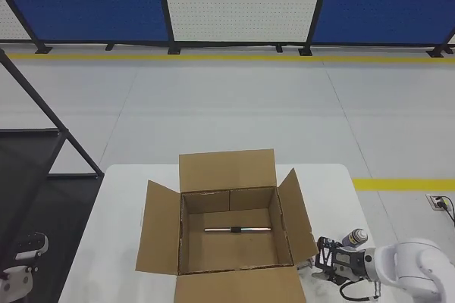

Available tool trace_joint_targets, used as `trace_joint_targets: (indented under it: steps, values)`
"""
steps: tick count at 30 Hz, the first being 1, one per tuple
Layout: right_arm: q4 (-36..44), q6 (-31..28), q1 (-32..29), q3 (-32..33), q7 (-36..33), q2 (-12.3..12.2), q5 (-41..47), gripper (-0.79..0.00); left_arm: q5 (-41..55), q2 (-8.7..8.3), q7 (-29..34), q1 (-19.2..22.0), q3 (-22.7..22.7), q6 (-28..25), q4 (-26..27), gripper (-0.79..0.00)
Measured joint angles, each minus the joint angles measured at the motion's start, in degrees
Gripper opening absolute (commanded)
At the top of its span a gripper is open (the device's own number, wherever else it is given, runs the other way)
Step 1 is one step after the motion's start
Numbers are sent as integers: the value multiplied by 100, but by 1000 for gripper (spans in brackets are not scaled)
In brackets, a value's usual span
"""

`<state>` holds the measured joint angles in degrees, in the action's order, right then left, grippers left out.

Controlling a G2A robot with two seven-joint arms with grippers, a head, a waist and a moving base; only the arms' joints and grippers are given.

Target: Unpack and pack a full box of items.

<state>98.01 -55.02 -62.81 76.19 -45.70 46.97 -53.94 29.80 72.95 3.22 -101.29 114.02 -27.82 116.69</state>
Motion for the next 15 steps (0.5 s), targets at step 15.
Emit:
trace_joint_targets:
  steps: [15]
  values:
    - [-154, 148, 348, 191, 0, -89, 1, 0, 0, 0, 0, 0, 0, 0, 0, 0]
